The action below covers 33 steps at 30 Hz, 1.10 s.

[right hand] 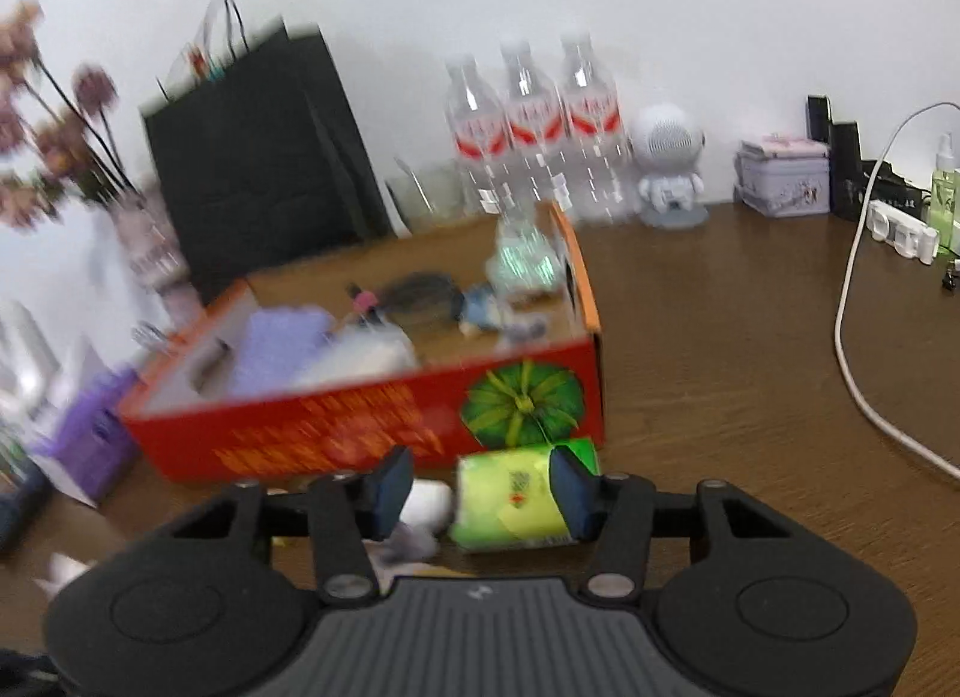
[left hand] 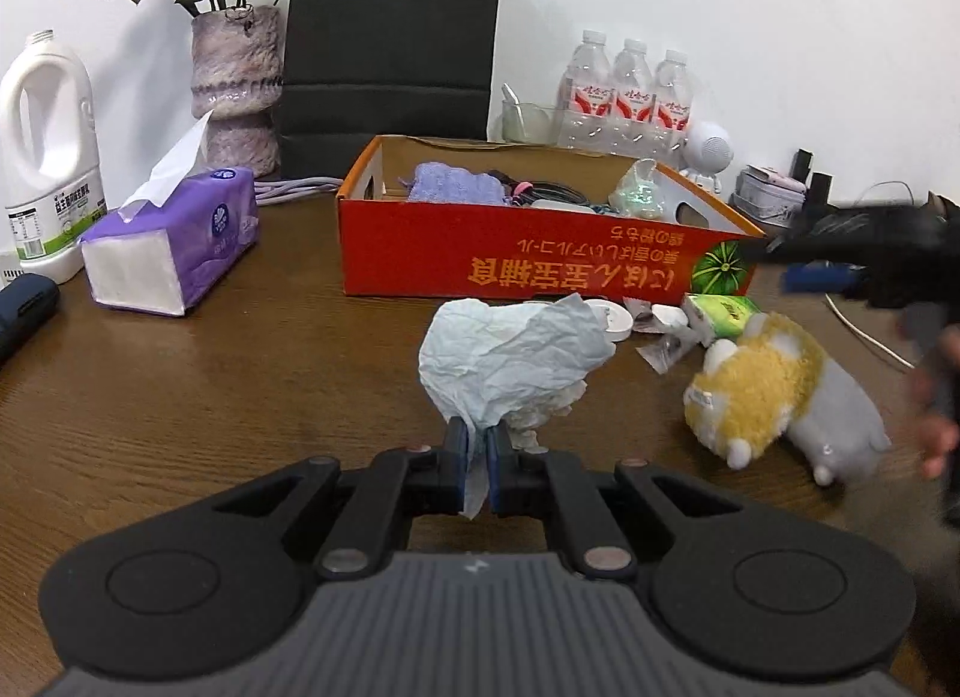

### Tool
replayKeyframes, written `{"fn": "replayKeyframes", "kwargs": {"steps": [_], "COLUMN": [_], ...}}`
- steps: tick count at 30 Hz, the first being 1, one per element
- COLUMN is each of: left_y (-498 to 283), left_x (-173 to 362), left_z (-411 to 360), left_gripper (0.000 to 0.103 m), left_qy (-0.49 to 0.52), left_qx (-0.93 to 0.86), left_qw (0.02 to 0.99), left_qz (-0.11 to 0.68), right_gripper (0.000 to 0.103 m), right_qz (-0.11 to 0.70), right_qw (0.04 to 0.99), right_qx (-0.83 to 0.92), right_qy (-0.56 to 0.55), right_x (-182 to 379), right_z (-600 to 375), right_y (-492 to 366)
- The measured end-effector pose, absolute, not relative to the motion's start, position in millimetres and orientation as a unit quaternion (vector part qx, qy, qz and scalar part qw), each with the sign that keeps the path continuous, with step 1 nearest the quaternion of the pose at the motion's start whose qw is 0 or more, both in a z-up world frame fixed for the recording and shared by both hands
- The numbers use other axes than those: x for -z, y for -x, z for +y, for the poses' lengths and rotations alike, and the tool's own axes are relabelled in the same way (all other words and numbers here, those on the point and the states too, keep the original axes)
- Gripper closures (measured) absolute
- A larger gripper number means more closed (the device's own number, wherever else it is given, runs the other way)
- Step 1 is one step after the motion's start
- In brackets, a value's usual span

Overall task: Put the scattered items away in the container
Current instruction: 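Grasp the yellow-white plush toy with the right tool, then carry the plush toy with the right tool while the left tool carries the tissue into the box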

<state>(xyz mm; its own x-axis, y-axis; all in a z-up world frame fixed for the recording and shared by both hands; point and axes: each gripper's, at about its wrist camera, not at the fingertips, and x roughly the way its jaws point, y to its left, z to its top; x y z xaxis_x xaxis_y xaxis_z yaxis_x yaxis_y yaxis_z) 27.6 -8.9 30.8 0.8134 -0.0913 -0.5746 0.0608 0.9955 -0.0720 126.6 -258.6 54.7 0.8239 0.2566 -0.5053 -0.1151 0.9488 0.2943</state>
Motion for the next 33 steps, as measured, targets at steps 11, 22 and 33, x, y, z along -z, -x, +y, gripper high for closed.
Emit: {"fn": "replayKeyframes", "kwargs": {"steps": [11, 22, 33], "left_y": [-21.7, -8.3, -6.1], "left_x": [-27.3, -23.3, -37.8], "left_z": [-17.9, 0.0, 7.0], "left_gripper": [0.095, 0.095, 0.096], "left_qy": [0.019, 0.02, 0.028], "left_qx": [0.049, 0.021, -0.024], "left_qw": [0.949, 0.949, 0.965], "left_qz": [0.31, 0.313, 0.26], "right_gripper": [0.054, 0.032, 0.057], "right_qz": [0.375, 0.367, 0.353], "right_qw": [0.889, 0.902, 0.916], "right_qx": [-0.223, -0.227, -0.186], "right_qy": [-0.142, -0.029, -0.046], "right_x": [-43.1, -52.3, -45.1], "right_z": [-280.4, -217.1, -191.6], "right_y": [-36.5, -56.2, -61.9]}}
